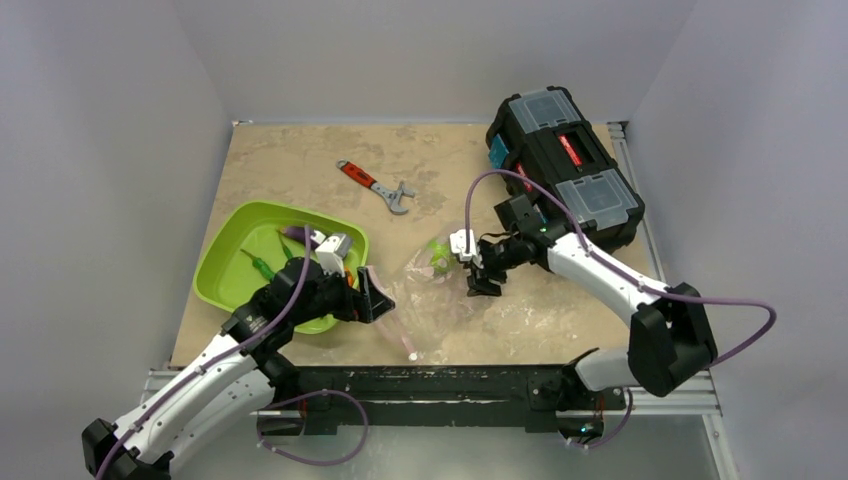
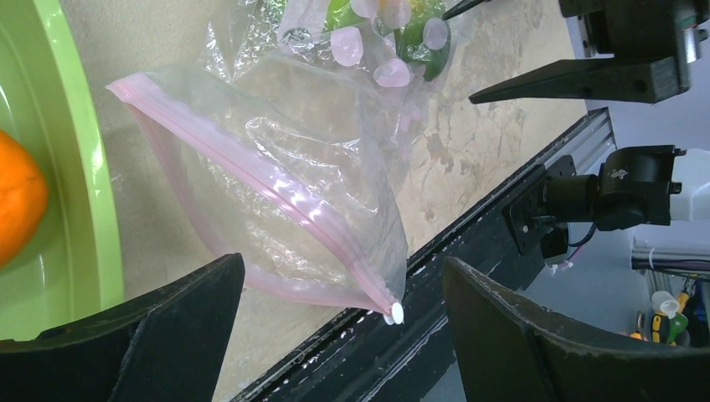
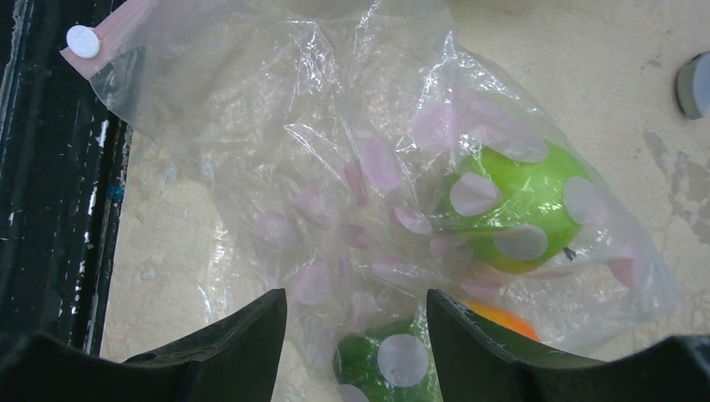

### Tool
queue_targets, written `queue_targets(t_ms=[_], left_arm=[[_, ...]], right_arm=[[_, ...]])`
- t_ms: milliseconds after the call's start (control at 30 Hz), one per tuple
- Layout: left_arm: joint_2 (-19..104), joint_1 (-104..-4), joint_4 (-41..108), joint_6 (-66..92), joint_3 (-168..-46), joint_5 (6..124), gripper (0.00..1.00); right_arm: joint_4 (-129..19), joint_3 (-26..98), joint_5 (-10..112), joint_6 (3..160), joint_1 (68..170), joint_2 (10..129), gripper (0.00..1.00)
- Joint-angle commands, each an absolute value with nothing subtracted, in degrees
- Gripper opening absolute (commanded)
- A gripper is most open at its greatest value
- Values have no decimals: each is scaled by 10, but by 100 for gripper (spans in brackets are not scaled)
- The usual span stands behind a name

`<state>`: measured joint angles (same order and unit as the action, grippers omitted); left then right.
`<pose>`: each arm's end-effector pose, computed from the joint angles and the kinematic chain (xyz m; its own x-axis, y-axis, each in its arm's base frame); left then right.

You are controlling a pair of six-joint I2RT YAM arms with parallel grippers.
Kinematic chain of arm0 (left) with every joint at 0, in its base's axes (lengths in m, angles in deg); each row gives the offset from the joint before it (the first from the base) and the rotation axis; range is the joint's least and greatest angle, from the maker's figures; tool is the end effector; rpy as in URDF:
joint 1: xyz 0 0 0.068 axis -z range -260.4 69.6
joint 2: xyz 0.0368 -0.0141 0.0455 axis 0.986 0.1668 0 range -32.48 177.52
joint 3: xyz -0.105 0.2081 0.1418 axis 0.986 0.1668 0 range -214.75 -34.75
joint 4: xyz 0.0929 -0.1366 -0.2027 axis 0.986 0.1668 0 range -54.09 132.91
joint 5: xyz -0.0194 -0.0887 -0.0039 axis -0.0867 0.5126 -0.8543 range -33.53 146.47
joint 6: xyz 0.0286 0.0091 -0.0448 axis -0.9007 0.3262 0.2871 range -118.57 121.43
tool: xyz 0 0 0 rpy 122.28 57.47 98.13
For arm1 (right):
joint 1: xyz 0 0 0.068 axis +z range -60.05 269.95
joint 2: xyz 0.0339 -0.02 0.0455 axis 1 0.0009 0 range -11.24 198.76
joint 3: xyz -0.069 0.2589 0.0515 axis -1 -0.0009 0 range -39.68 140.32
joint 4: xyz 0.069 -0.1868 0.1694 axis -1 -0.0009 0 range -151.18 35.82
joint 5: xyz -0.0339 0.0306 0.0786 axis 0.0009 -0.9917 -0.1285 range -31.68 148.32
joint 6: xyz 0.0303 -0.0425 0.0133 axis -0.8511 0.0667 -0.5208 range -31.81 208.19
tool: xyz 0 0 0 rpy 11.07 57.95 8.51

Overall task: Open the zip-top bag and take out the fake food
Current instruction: Pick up the fake fruit from the zipper food storage bag.

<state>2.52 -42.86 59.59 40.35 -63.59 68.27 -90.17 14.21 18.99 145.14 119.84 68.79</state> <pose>0.1131 -0.0961 0.2442 -0.7700 -0.1837 -0.6110 0.3257 0.7103 -0.6240 0.2212 0.1532 0.2297 0.1203 -0.6786 -0.7246 -0.9927 -0.0839 -0.0862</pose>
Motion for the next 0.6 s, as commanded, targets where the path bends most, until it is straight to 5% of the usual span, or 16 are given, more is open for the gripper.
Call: queue_targets(t_ms=[0,567], left_arm=[[18,-427,586,397,-628,693,88],[8,-426,588,393,-619,697,88]], right_arm=[[-923,160,145,1470,1174,648,62],[-988,226,93,1516,1104,659,63]])
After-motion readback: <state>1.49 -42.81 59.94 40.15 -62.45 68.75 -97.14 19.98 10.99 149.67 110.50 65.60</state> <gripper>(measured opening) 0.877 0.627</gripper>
